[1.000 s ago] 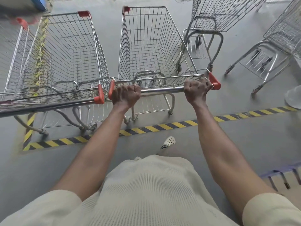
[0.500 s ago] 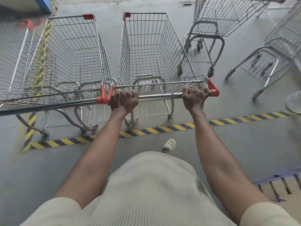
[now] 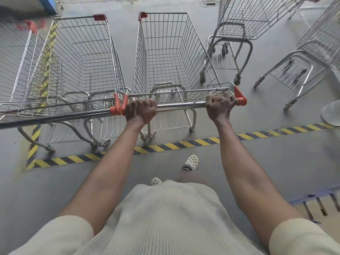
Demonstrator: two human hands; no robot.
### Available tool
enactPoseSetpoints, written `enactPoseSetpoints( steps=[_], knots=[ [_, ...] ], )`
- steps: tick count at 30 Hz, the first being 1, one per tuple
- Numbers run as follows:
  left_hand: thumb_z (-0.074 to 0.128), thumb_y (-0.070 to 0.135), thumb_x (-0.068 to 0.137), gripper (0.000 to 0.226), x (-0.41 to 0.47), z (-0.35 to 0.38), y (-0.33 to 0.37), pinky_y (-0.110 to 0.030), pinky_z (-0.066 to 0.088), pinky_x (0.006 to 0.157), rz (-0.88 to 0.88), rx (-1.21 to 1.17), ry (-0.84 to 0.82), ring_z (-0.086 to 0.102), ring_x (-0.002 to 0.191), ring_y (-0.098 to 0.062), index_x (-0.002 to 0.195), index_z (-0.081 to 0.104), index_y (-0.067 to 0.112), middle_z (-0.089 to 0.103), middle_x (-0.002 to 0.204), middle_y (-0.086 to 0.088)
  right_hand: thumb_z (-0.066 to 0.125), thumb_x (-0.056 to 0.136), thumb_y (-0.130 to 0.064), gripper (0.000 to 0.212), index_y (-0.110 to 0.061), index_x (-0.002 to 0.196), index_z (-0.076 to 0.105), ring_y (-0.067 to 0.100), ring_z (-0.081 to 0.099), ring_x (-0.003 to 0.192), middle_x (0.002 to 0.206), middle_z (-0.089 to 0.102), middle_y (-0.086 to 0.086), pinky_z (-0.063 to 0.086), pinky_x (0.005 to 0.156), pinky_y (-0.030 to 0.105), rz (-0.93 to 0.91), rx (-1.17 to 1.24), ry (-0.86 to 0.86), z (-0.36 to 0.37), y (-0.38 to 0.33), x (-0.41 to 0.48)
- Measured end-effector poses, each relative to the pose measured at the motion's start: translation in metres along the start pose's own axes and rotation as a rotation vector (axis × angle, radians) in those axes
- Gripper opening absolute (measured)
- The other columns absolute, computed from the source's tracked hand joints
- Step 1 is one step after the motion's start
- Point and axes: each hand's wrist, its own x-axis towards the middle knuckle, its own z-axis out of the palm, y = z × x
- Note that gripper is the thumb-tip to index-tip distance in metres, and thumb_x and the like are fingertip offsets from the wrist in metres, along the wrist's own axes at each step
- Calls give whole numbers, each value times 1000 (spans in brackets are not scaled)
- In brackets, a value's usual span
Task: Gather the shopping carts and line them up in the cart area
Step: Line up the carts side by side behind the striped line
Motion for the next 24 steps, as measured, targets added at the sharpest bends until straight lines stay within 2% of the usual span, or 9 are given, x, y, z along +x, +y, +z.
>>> enactPoseSetpoints(
  steps=[1,4,11,14,16,22,24],
  knots=[
    [37,37,103,61,2,2,-1,-15,9,61,0,5,3,57,46,-18,52,58,10,55,47,-4,39,104,-34,55,-8,79,80,29,51,121,82,75,4,14,109,38,1,-5,-7,0,-1,2],
    [37,36,102,60,5,3,-1,-21,42,59,16,-26,3,50,42,-18,49,52,12,52,46,-4,40,104,-34,54,-8,78,80,28,52,120,82,75,4,14,108,36,12,-10,-12,1,0,6],
    [34,37,102,60,10,9,-2,-20,35,48,4,-36,7,44,39,-17,46,39,15,41,42,0,41,104,-34,53,-10,77,80,24,51,117,83,76,1,14,107,34,10,-8,3,5,1,13],
    [36,36,101,61,10,11,-3,-24,45,57,1,-46,26,50,40,-19,45,44,13,46,41,-2,41,104,-34,54,-11,72,78,25,51,119,84,77,0,16,106,36,14,-31,10,8,1,16],
    [38,35,102,62,8,11,-4,-26,44,64,9,-40,34,50,40,-19,47,51,12,51,43,-5,41,103,-34,53,-11,73,78,26,51,120,85,77,1,17,107,38,9,-44,7,10,1,16],
    [39,34,103,61,10,10,-5,-27,53,59,31,-56,47,42,38,-16,48,51,11,48,42,-4,39,102,-34,53,-12,74,78,27,52,118,85,76,2,17,105,38,-12,-71,2,13,2,20],
    [39,35,103,61,10,10,-5,-26,48,63,29,-47,45,45,40,-18,49,53,11,52,45,-6,39,102,-35,54,-11,72,77,26,53,116,84,76,1,17,105,38,-6,-66,4,14,2,21]
  ],
)
